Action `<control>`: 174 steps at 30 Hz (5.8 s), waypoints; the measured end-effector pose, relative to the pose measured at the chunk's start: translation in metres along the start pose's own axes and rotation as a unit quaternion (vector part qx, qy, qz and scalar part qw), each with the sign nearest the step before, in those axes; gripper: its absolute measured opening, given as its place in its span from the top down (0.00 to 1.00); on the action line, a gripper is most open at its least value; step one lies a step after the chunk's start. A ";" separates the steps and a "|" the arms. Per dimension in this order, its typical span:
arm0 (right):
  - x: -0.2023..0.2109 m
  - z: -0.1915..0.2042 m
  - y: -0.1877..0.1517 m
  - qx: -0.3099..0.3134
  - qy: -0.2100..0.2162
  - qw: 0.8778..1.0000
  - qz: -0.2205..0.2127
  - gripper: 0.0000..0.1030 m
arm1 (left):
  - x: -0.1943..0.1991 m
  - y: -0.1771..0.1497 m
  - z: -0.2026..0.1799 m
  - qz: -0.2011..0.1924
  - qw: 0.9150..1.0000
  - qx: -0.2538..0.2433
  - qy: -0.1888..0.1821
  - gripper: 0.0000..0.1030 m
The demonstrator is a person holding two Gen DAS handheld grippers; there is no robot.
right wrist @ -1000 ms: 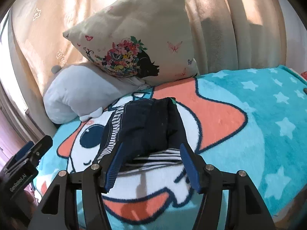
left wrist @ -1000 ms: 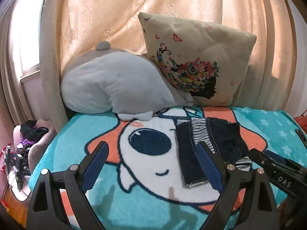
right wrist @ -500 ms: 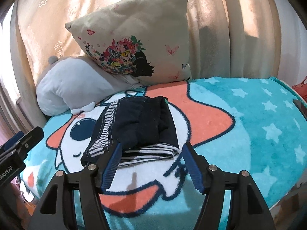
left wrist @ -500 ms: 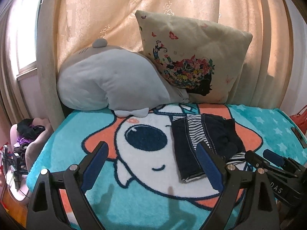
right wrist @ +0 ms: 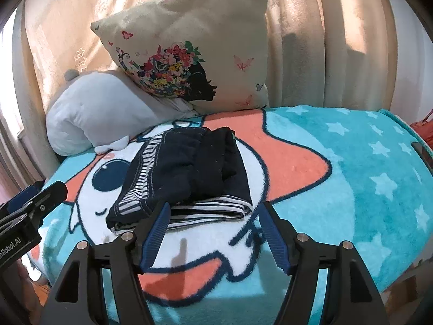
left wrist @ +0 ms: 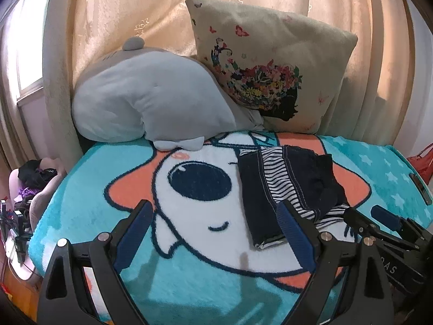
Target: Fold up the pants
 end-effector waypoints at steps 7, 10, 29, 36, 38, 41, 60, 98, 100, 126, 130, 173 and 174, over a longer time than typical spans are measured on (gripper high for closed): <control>-0.006 -0.005 -0.005 0.003 -0.009 1.000 0.013 0.29 | -0.011 -0.007 -0.003 0.020 1.000 -0.005 -0.003 0.11; -0.007 -0.007 -0.007 0.004 -0.012 1.000 0.015 0.29 | -0.021 -0.013 -0.002 0.043 0.999 -0.001 -0.011 0.11; -0.060 -0.033 0.035 -0.085 0.134 0.985 0.071 0.28 | -0.098 -0.005 -0.023 0.138 0.982 0.055 -0.115 0.11; -0.105 -0.024 0.051 -0.091 0.151 0.978 0.109 0.30 | -0.129 0.000 -0.051 0.174 0.971 0.046 -0.155 0.22; -0.115 -0.018 0.051 -0.083 0.155 0.977 0.123 0.44 | -0.131 0.002 -0.059 0.183 0.967 0.042 -0.171 0.52; -0.116 -0.010 0.052 -0.072 0.158 0.977 0.124 0.59 | -0.125 0.009 -0.068 0.176 0.969 0.022 -0.170 0.79; -0.124 -0.012 0.067 -0.064 0.138 0.983 0.107 0.49 | -0.146 0.026 -0.053 0.152 0.986 -0.012 -0.073 0.59; -0.013 -0.025 0.031 -0.052 0.040 0.998 -0.001 0.40 | -0.007 0.024 0.002 -0.048 0.997 0.000 0.062 0.08; -0.010 -0.023 0.028 -0.046 0.034 0.998 0.000 0.40 | 0.004 0.026 0.004 -0.066 0.995 0.000 0.069 0.05; 0.041 0.024 0.000 0.021 -0.008 1.000 -0.008 0.31 | 0.101 0.028 0.025 -0.150 0.986 0.018 0.064 0.00; 0.053 0.030 0.000 0.031 -0.007 0.999 -0.015 0.28 | 0.103 0.028 0.027 -0.124 0.991 0.031 0.047 0.00; -0.020 0.012 -0.016 0.030 -0.048 0.997 0.051 0.25 | -0.003 -0.005 0.014 0.031 0.999 0.015 0.020 0.00; -0.020 0.013 -0.016 0.031 -0.048 0.997 0.051 0.25 | -0.005 -0.005 0.014 0.032 0.999 0.016 0.020 0.00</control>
Point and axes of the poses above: each gripper's, at about its wrist camera, not at the fingertips, and x roughly against the way its jaws point, z to its left, y to its top, the point moved 9 cm from there along -x, roughly the way its jaws point, and after that the axes turned 2 degrees about z, right-handed, at the moved point
